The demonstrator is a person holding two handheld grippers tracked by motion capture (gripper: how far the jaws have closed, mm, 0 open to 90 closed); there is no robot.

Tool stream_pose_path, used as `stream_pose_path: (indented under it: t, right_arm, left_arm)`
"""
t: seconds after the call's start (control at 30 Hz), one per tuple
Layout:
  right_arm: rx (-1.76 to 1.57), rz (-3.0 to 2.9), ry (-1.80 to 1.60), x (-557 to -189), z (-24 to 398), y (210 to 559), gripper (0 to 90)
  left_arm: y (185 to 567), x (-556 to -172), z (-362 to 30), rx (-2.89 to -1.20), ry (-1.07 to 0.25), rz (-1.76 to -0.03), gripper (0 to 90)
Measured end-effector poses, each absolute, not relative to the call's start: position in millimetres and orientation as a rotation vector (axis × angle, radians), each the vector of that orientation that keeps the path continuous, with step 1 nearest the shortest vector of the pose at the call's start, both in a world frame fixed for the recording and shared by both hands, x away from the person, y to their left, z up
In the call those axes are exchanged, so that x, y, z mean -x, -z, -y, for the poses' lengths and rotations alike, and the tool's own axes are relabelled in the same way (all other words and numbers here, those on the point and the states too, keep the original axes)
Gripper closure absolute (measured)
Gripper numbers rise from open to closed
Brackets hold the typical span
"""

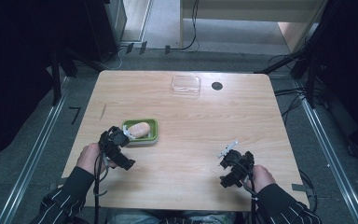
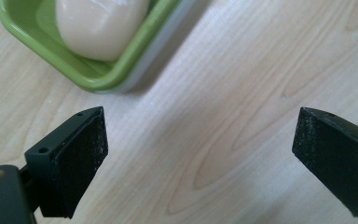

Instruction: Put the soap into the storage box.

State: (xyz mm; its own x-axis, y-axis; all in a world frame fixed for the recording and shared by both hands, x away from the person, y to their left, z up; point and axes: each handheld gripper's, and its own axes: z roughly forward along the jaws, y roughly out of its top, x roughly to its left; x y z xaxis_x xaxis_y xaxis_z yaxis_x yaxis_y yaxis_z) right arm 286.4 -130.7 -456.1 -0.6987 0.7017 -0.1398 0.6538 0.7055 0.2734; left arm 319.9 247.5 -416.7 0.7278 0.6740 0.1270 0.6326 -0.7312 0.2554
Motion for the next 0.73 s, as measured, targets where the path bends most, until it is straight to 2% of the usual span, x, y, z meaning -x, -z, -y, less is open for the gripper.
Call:
stream_pose_path:
  t: [0.27, 0.73]
  right_arm:
    - [-1.082, -2.681, -0.296, -286, 131, 456, 14.3]
    - [-1.077, -2.684, -0.303, -286, 131, 456, 14.3]
  left_arm:
    - [422, -302, -248, -2.752, -0.329, -1.010, 3.7]
    - [436, -285, -240, -2.819, -0.263, -0.892, 3.2]
